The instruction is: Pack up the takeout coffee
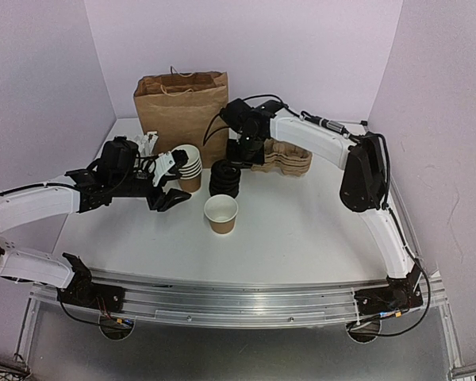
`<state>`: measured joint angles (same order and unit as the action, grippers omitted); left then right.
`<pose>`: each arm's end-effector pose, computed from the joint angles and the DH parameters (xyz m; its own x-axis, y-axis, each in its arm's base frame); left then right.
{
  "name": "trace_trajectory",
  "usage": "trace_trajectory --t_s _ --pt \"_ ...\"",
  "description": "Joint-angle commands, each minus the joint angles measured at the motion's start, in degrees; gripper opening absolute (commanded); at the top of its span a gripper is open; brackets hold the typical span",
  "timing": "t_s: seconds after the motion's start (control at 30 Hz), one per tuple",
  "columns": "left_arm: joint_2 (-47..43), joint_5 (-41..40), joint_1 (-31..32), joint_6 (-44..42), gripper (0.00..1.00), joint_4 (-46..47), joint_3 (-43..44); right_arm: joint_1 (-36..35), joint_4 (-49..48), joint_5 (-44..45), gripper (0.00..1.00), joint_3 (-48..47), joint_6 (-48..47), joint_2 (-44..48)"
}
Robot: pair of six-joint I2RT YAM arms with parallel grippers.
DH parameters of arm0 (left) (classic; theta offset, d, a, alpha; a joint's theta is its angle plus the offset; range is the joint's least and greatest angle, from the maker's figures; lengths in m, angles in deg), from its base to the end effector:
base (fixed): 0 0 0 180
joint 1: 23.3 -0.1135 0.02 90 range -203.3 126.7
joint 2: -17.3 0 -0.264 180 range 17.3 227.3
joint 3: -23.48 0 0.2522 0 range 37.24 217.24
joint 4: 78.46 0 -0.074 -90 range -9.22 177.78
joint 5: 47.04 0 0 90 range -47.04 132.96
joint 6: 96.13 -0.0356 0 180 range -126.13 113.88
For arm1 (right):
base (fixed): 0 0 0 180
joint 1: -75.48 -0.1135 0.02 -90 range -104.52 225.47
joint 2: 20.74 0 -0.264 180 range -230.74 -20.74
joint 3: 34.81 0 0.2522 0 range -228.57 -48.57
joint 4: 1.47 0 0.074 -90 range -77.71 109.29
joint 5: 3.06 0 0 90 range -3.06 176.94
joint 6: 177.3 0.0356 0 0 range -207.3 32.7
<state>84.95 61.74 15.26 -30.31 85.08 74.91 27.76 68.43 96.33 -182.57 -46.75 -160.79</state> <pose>0.1902 -0.1663 0.2291 -0.0567 0.5411 -0.8391 0.9046 0.3834 0.1862 0.3563 0.3832 0.2203 -0.8934 -0.0291 -0.4483 -0.1289 0.9726 0.1937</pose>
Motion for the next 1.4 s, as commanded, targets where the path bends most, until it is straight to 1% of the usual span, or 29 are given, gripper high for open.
trace_trajectory --t_s 0.0,0.13,0.23,0.43,0.57,0.67,0.73,0.87,1.03,1.23,1.37 --pt "0.2 -0.2 -0.2 -0.7 0.66 0.9 1.3 -0.5 1.6 0.3 0.00 -2.7 -1.4 3.2" --pt "0.1 -0.2 -0.2 -0.5 0.66 0.8 1.2 -0.6 1.6 -0.5 0.00 -2.9 -2.9 5.7" --pt "0.3 0.4 -0.3 -0.6 0.66 1.5 1.1 -0.9 1.6 0.6 0.00 -3.0 -4.2 7.3" --pt "0.6 0.7 -0.3 -0.8 0.66 2.1 1.3 -0.9 1.6 -0.8 0.00 -3.5 -4.6 7.5" --pt "0.7 0.7 -0.4 -0.7 0.66 2.0 1.2 -1.0 1.6 -6.9 0.00 -3.6 -7.6 8.8" --pt "0.5 0.5 -0.6 -0.7 0.66 2.4 1.0 -1.4 1.7 -11.9 0.00 0.7 -10.7 12.8" --pt "0.0 0.6 -0.6 -0.8 0.66 4.4 0.2 -2.4 1.8 -12.7 0.00 4.3 -12.2 15.8" --pt "-1.2 2.6 -0.7 -1.3 0.68 9.6 -2.2 -5.0 4.0 -12.2 0.00 10.0 -13.1 20.0" --pt "-2.1 7.1 -0.8 -5.0 0.68 12.6 -4.7 -10.2 10.0 -9.4 0.00 9.6 -13.3 19.2" --pt "-1.4 13.9 -0.8 -13.7 0.67 11.1 -5.0 -12.3 11.3 -5.9 0.00 11.9 -11.2 17.3" --pt "-0.2 18.7 -0.8 -19.0 0.64 7.4 -3.8 -12.5 11.4 -2.1 0.00 12.4 -10.0 16.9"
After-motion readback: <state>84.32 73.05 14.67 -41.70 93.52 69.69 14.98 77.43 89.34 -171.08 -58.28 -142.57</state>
